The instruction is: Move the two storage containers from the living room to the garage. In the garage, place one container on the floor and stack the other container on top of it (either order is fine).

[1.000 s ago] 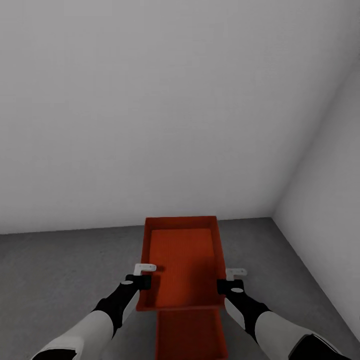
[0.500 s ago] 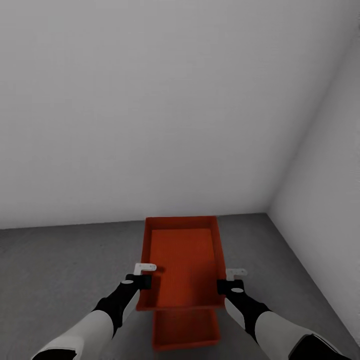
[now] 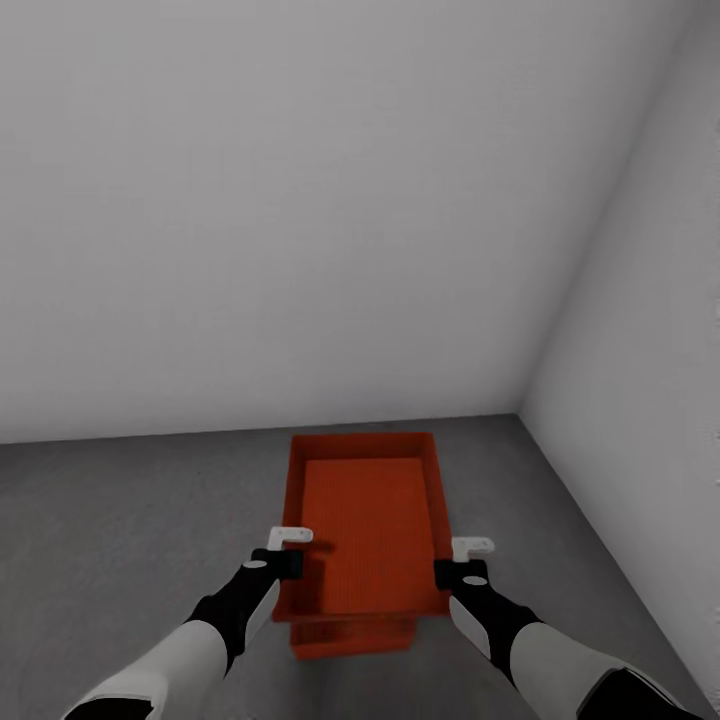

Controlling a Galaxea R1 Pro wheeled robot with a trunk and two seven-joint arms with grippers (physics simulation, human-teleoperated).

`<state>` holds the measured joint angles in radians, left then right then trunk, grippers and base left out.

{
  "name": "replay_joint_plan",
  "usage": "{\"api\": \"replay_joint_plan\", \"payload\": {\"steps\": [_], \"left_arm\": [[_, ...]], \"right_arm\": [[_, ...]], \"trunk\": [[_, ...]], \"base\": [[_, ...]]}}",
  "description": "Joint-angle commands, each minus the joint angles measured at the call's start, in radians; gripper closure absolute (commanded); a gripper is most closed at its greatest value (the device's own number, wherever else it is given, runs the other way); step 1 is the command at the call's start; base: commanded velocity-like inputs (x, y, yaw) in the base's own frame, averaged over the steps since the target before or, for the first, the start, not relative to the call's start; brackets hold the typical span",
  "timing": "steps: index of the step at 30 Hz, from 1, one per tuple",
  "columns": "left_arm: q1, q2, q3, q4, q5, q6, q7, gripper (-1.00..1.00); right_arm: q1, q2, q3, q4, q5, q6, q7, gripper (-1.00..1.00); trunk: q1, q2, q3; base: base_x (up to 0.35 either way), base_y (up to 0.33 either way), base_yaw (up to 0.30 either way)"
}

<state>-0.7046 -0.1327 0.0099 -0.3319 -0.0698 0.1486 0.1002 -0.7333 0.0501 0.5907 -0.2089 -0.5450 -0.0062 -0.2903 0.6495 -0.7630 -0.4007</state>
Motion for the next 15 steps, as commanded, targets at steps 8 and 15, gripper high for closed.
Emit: {"api": "replay_joint_plan", "payload": {"steps": [8,15], "left_arm": [[0.000,-0.011,-0.018,0.013,-0.005,-0.001,0.009,1.00],[0.000,-0.011,-0.018,0.013,-0.005,-0.003,0.010,1.00]], "right_arm": [[-0.001,0.001,-0.003,-0.004,0.011,-0.003,-0.016,1.00],[-0.001,0.001,-0.003,-0.004,0.012,-0.003,-0.016,1.00]], "trunk": [[0.000,-0.001,-0.001],[0.000,-0.001,-0.001]], "base": [[-0.042,-0.090,0.000],[-0.001,-0.005,0.000]]}}
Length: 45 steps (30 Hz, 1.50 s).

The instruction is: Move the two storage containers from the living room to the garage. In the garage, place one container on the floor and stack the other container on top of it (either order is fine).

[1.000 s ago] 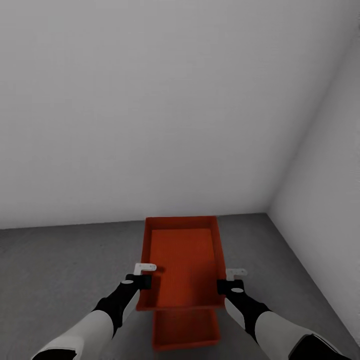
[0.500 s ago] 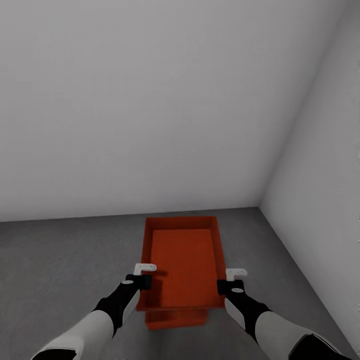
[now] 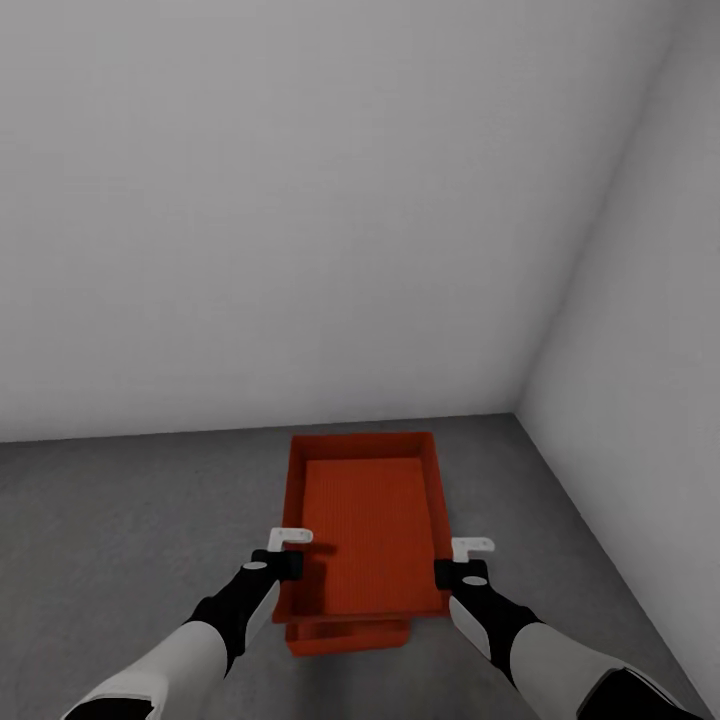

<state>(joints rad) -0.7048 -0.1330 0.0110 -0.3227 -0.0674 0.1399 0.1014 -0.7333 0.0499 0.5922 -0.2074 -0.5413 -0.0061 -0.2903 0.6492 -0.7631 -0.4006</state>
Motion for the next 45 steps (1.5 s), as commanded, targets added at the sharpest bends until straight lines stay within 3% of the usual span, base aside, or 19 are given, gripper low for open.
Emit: {"api": "replay_joint_plan", "payload": {"steps": [1,36,45], "left_arm": [[0.001,-0.011,-0.019,0.004,-0.008,0.006,0.009,1.00],[0.001,-0.011,-0.019,0.004,-0.008,0.004,0.006,1.00],[0.001,-0.011,-0.019,0.004,-0.008,0.004,0.005,1.00]], "right_arm": [[-0.001,0.001,-0.005,-0.006,0.008,-0.003,-0.016,1.00],[-0.001,0.001,-0.005,-0.006,0.008,-0.003,-0.016,1.00],[-0.001,-0.004,-0.005,-0.006,0.007,-0.004,-0.015,1.00]], "trunk": [[0.000,-0.001,-0.001],[0.000,-0.001,-0.001],[0.000,-0.001,-0.001]], "base": [[0.000,0.000,0.000],[0.000,-0.068,0.000],[0.000,0.000,0.206]]}}
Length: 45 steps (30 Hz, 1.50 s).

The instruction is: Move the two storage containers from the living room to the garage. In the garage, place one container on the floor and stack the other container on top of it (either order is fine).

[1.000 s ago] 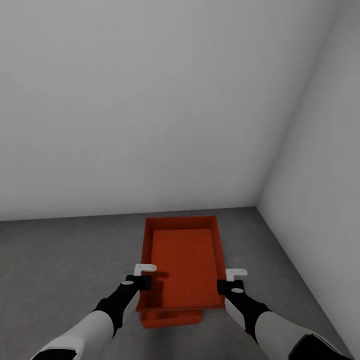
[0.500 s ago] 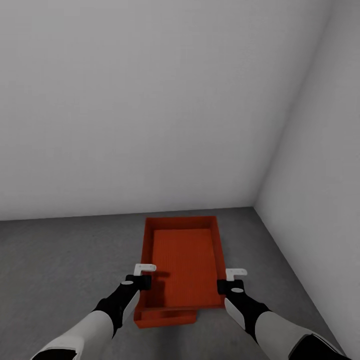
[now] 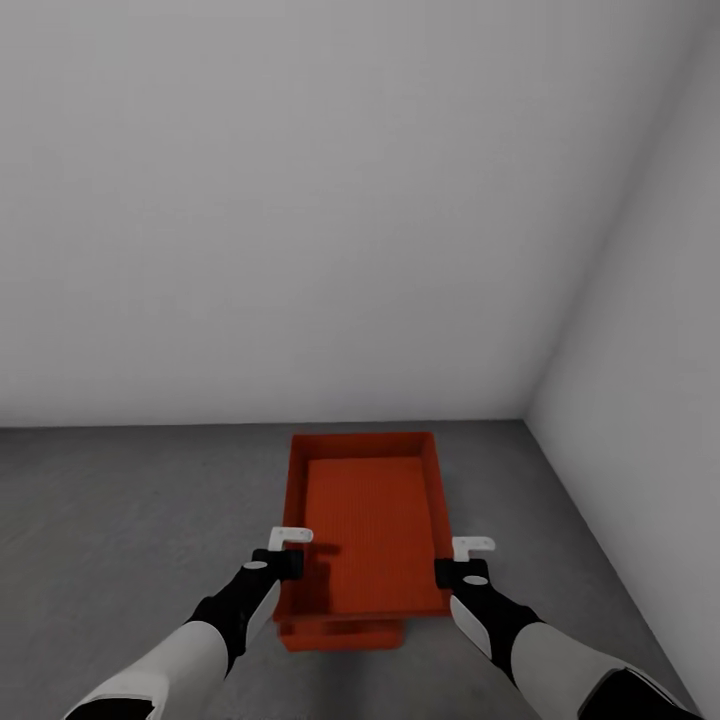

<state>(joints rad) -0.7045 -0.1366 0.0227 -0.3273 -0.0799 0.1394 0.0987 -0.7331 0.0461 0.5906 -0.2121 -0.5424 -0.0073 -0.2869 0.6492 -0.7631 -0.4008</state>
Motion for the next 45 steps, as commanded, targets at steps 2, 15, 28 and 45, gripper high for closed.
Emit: {"api": "replay_joint_plan", "payload": {"steps": [2,15,28,45], "left_arm": [[0.000,-0.008,-0.030,0.008,0.005,0.005,0.007,1.00],[0.000,-0.008,-0.031,0.008,0.005,0.004,0.004,1.00],[0.000,-0.007,-0.032,0.007,0.005,0.003,0.009,1.00],[0.000,-0.006,-0.031,0.005,0.005,0.000,0.008,1.00]], "right_arm": [[-0.002,0.000,-0.003,-0.001,0.009,-0.002,-0.018,1.00],[-0.002,0.000,-0.003,-0.001,0.009,-0.002,-0.018,1.00],[-0.002,0.000,-0.003,-0.001,0.009,-0.002,-0.018,1.00],[-0.002,0.000,-0.003,-0.001,0.009,-0.002,-0.020,1.00]], "trunk": [[0.000,-0.001,-0.001],[0.000,-0.001,-0.001],[0.000,-0.001,-0.001],[0.000,-0.001,-0.001]], "base": [[0.000,0.000,0.225],[0.000,0.000,0.024],[0.144,0.000,0.000],[0.122,0.000,0.025]]}}
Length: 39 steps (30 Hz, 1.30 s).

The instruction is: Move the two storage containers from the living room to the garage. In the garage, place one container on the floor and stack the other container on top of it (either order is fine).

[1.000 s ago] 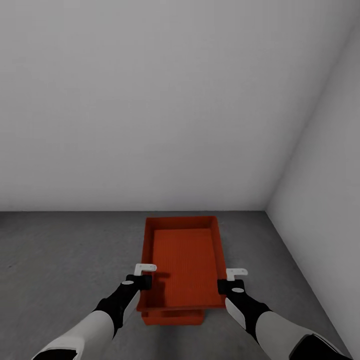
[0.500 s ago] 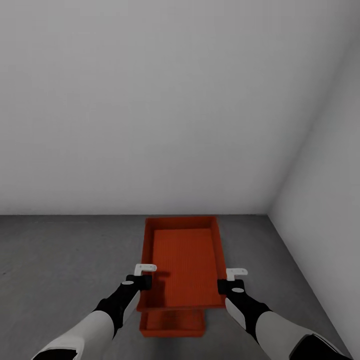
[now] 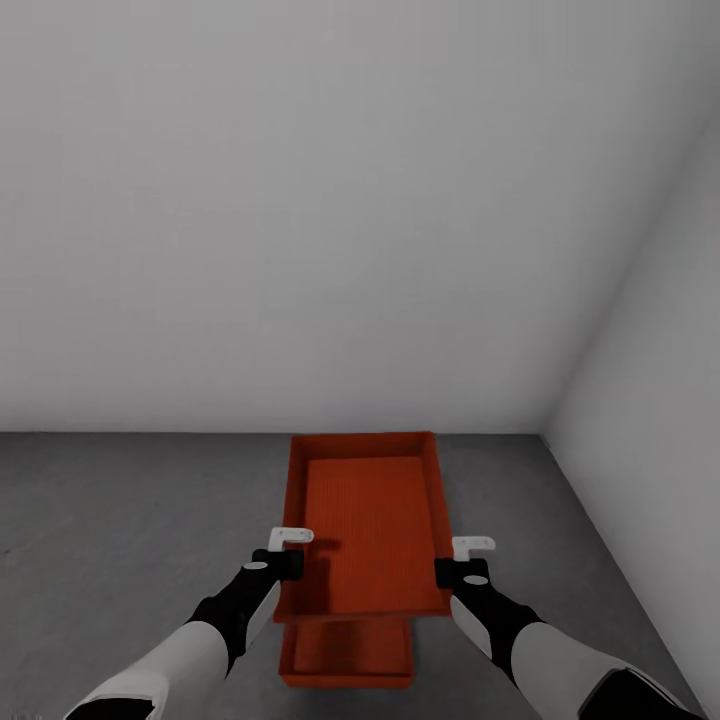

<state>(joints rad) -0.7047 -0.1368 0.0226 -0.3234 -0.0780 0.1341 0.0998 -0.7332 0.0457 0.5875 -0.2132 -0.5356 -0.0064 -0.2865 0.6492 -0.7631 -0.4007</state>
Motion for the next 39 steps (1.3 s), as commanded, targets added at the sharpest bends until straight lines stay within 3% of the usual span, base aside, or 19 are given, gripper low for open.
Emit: {"api": "replay_joint_plan", "payload": {"steps": [1,8,39], "left_arm": [[0.001,-0.006,-0.032,0.001,0.003,0.005,0.007,1.00],[0.001,-0.006,-0.032,0.001,0.003,0.005,0.008,1.00],[0.001,-0.006,-0.032,0.001,0.003,0.005,-0.001,1.00]], "right_arm": [[-0.002,0.000,0.000,0.000,0.002,-0.003,-0.020,1.00],[-0.002,0.000,0.000,0.000,0.002,-0.004,-0.019,1.00],[-0.002,0.000,0.000,0.000,0.002,-0.003,-0.020,1.00]], "trunk": [[0.000,-0.001,-0.001],[0.000,-0.001,-0.001],[0.000,-0.001,-0.001]], "base": [[0.001,0.000,0.174],[0.000,0.000,0.137],[0.000,0.000,0.002]]}}
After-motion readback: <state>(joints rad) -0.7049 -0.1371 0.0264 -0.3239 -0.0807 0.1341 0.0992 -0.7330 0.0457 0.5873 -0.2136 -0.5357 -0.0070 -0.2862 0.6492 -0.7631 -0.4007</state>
